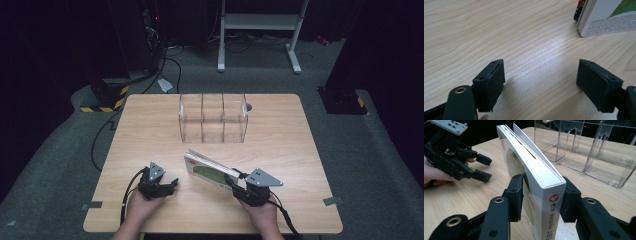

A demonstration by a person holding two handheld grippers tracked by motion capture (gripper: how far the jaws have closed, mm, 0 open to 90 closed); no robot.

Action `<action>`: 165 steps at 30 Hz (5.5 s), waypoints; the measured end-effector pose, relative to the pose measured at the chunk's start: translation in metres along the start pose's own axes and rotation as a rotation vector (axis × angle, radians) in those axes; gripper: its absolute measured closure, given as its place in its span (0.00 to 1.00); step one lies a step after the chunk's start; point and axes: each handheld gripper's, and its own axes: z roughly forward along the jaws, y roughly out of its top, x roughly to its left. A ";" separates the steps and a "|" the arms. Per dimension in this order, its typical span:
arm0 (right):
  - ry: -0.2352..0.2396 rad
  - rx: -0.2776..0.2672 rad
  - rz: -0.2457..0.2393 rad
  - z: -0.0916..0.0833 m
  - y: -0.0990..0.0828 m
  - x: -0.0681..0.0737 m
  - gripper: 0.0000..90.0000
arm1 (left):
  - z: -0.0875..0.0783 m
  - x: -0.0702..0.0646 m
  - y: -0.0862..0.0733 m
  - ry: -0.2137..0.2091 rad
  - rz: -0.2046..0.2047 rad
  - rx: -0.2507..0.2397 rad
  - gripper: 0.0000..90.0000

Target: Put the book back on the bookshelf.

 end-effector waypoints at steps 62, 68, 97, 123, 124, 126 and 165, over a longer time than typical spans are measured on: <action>-0.308 0.009 0.085 -0.058 -0.012 -0.016 0.70 | 0.001 0.004 0.000 -0.023 -0.030 0.009 0.26; -0.302 0.041 0.120 -0.051 -0.013 -0.018 0.65 | 0.002 0.003 0.001 -0.025 -0.034 0.009 0.26; -0.381 0.045 0.118 -0.036 -0.008 -0.016 0.79 | 0.001 0.003 0.000 -0.021 -0.036 0.004 0.27; -0.404 0.008 0.139 -0.038 0.038 -0.021 0.84 | 0.002 0.004 0.001 -0.022 -0.039 0.003 0.27; -0.408 0.005 0.137 -0.037 0.039 -0.022 0.84 | 0.002 0.004 0.001 -0.022 -0.039 0.003 0.27; -0.411 0.001 0.142 -0.032 0.043 -0.023 0.84 | 0.002 0.004 0.001 -0.022 -0.039 0.003 0.27; -0.532 0.000 0.144 0.078 0.081 -0.071 0.84 | 0.002 0.004 0.001 -0.024 -0.038 0.003 0.28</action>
